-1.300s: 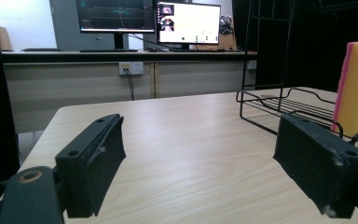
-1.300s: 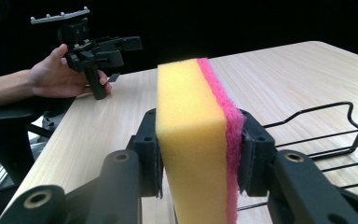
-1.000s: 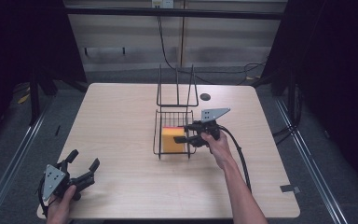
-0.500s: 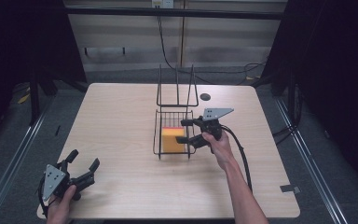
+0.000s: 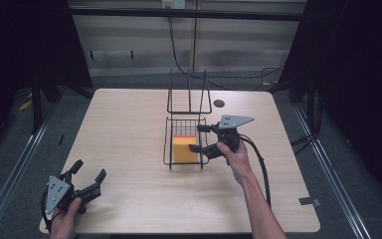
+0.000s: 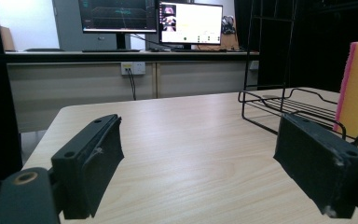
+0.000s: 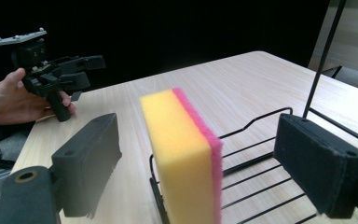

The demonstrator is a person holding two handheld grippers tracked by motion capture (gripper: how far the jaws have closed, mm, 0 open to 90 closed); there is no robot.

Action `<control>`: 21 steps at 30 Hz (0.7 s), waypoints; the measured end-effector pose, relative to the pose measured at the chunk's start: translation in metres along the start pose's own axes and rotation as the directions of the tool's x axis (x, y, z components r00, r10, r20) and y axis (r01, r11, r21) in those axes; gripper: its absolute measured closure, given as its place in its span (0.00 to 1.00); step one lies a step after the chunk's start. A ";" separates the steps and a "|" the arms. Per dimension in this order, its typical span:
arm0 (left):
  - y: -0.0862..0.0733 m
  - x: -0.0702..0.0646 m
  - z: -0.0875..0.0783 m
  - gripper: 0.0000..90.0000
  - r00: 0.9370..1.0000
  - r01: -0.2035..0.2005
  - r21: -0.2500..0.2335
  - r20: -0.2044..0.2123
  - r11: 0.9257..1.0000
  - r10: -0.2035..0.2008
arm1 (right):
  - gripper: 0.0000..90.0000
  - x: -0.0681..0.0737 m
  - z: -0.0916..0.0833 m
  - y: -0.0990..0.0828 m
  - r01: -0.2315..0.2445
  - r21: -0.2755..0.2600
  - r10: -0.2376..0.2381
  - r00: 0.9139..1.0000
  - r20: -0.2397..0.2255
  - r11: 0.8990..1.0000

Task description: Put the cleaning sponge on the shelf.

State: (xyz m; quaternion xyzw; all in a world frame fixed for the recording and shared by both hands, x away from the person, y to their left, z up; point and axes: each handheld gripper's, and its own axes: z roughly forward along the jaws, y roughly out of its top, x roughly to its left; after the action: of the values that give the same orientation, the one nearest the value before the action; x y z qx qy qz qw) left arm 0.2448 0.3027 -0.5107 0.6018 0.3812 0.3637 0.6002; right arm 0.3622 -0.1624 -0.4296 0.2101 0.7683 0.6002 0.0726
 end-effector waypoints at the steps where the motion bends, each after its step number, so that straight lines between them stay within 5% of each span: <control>1: 0.000 0.000 0.000 0.16 1.000 -0.005 0.001 -0.005 1.000 0.005 | 0.15 0.003 -0.001 0.001 0.004 0.009 -0.004 1.000 0.006 1.000; 21: 0.000 0.000 0.000 0.16 1.000 -0.004 0.000 -0.004 1.000 0.004 | 0.17 0.013 -0.033 0.006 0.001 -0.009 0.000 0.990 0.142 1.000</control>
State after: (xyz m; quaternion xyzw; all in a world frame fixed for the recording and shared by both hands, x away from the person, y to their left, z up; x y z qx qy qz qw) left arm 0.2448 0.3029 -0.5106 0.6018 0.3814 0.3662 0.5986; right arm 0.3395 -0.1848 -0.4136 0.2516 0.7585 0.5872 0.1284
